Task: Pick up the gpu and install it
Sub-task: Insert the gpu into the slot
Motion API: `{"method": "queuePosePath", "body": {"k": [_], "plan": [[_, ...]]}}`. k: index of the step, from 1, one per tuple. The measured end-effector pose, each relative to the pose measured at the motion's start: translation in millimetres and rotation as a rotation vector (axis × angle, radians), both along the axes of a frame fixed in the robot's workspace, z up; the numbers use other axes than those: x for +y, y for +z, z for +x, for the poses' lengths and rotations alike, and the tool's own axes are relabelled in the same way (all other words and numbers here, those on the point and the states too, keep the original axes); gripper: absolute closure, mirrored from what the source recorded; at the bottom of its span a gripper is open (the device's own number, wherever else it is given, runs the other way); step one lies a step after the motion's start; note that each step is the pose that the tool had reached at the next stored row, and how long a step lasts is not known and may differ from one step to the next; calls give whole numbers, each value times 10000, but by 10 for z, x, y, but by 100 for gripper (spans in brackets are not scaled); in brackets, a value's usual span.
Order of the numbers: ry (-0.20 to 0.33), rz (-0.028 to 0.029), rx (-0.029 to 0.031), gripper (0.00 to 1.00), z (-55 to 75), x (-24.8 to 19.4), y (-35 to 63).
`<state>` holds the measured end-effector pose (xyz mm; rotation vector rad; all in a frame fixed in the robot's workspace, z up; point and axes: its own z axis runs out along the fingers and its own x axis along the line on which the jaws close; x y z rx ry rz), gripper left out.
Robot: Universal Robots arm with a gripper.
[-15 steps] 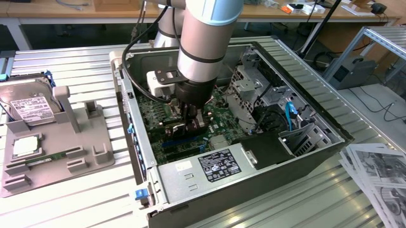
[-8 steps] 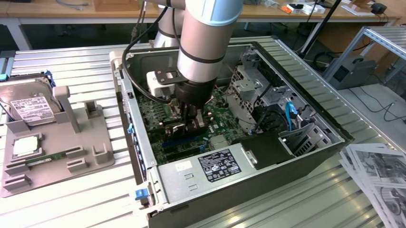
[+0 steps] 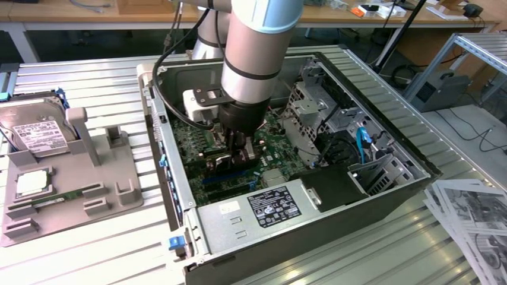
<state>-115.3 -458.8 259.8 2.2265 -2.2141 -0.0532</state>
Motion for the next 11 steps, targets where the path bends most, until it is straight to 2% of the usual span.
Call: {"method": "queuePosePath", "body": {"k": [11], "plan": [[1, 0, 0, 73, 0, 1, 35]]}}
